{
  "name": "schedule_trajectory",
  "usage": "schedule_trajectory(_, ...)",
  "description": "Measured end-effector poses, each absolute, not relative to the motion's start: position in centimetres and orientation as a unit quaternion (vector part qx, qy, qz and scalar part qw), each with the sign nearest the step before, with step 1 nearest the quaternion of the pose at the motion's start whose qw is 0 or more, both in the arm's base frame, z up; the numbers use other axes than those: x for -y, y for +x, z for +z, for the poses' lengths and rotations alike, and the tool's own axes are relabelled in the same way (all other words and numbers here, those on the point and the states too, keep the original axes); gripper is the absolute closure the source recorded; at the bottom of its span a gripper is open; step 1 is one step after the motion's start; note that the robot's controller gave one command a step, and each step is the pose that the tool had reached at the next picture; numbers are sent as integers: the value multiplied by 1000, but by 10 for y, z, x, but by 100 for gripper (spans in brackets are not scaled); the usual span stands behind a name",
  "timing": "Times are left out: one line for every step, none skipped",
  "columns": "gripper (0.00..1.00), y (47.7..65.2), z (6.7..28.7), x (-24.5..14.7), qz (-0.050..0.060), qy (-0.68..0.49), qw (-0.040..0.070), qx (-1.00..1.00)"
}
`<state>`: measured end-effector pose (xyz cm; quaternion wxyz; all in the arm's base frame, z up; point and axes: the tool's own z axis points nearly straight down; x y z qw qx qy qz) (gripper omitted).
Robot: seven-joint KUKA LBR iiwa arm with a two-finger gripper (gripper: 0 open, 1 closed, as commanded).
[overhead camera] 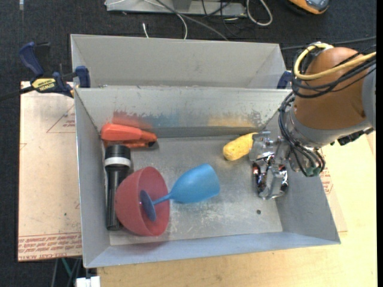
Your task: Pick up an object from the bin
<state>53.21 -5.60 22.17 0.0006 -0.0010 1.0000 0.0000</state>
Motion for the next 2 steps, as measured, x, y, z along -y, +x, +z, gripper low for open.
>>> schedule_trajectory(0,532,136,21,1,3,-2,-1000)
schedule_trajectory(0,522,114,0,-1,-62,6,-998)
